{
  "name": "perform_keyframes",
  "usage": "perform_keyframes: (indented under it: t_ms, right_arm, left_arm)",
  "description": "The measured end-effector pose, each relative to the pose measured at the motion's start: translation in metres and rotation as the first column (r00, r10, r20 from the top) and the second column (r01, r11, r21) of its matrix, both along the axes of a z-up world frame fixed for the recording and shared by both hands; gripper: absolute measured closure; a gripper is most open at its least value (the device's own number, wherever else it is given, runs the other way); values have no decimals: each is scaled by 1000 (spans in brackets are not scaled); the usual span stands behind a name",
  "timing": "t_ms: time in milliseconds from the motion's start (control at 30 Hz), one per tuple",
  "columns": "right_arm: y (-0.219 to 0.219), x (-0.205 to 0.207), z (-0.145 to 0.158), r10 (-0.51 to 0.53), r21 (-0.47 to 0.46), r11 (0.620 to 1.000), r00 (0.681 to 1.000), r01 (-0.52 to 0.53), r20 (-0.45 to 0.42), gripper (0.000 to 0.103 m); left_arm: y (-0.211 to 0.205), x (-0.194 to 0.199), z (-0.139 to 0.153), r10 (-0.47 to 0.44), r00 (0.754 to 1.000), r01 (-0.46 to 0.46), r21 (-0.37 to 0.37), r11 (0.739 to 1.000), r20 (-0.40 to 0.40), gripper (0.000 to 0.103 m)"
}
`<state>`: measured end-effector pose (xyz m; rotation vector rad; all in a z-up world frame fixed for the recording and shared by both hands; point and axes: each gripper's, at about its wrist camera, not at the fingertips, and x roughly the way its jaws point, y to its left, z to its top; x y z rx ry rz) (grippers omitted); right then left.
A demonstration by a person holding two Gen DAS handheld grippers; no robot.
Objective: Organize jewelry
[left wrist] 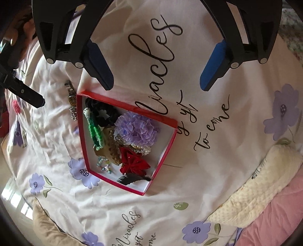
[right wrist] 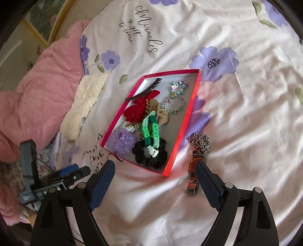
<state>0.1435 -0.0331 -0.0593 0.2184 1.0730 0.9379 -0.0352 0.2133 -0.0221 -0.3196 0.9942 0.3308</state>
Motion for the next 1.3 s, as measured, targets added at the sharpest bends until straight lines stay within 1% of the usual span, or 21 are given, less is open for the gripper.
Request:
perform_keyframes:
  t_ms: [100,167,267,367,467,567,700,900,1000,1133,1300]
  right_arm:
    - [1,-9,14,22,-23,1000,998,-21,54,9]
    - [4,-15,27,41,-45,998,994,-36,98,5]
    - [8,-22,44,76,-69,995,985,-66,154,2]
    - [12,-25,60,117,-74,992,976,-106,183,2]
    - [14,-25,76,143,-71,989,969,-130,204,1]
    - [15,-22,86,139,-94,988,964,-120,225,0]
    - [20,-13,79,136,-123,986,970,-113,202,0]
    - [27,-9,51,121,-149,984,983,-101,136,0]
    - [30,-10,40,113,-169,982,984,-90,137,0]
    - [33,-9,31,102,-171,982,986,-79,129,0]
    - [34,-7,28,106,-179,980,987,-83,122,0]
  left_arm:
    - [-5,-1,10,-11,1000,10,27,1000,5,6]
    - [-9,0,19,-22,1000,21,62,998,4,4]
    - [-14,1,33,-36,999,35,105,994,5,3]
    - [-15,1,49,-38,999,36,140,990,13,0]
    - [-15,1,65,-45,999,40,170,985,22,0]
    - [-14,5,70,-47,999,43,191,981,17,0]
    - [-12,15,58,-36,999,38,187,982,-16,0]
    - [-12,22,42,-14,999,21,196,980,-35,0]
    - [-11,24,38,-8,1000,13,197,980,-27,0]
    - [-12,26,33,-12,999,18,204,979,-33,0]
    - [-16,30,28,-19,998,30,221,975,-53,0]
